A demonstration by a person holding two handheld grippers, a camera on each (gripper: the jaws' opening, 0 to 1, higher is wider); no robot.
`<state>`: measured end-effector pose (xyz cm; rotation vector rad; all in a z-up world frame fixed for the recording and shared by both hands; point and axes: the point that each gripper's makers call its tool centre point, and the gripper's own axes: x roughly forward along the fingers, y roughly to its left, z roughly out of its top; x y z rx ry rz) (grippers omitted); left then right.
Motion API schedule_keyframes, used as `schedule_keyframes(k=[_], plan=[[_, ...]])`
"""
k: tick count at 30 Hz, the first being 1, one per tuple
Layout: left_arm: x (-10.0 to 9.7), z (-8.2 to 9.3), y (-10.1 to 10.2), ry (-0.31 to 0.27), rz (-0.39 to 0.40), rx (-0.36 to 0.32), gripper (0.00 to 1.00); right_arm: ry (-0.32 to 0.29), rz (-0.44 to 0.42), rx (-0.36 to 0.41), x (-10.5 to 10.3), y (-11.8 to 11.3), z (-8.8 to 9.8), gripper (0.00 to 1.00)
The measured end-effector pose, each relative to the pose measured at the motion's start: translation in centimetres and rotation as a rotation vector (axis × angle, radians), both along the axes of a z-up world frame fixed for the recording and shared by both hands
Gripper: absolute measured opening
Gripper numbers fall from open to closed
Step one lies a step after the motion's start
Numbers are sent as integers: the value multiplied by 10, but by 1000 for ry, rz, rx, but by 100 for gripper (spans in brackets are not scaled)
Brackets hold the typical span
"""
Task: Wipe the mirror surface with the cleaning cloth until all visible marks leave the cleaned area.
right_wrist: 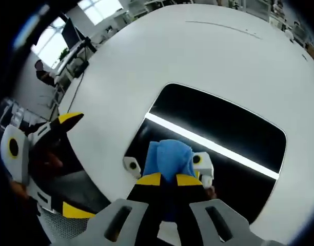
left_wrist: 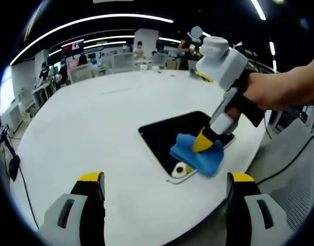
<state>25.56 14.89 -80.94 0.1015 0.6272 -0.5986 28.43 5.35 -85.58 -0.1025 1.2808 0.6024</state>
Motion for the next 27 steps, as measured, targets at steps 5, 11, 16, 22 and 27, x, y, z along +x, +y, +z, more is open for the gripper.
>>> schedule_keyframes(k=[5, 11, 16, 22, 27], plan=[[0, -2, 2, 8, 5, 11, 99, 6, -6, 14, -3, -1, 0, 3], [1, -2, 4, 3, 14, 15, 99, 13, -1, 26, -11, 0, 0, 3], [1, -2, 2, 2, 9, 14, 99, 12, -4, 41, -13, -1, 0, 3], [3, -1, 5, -3, 26, 17, 99, 13, 11, 38, -16, 0, 0, 3], [3, -1, 6, -6, 27, 22, 99, 15, 24, 41, -19, 0, 1, 3]])
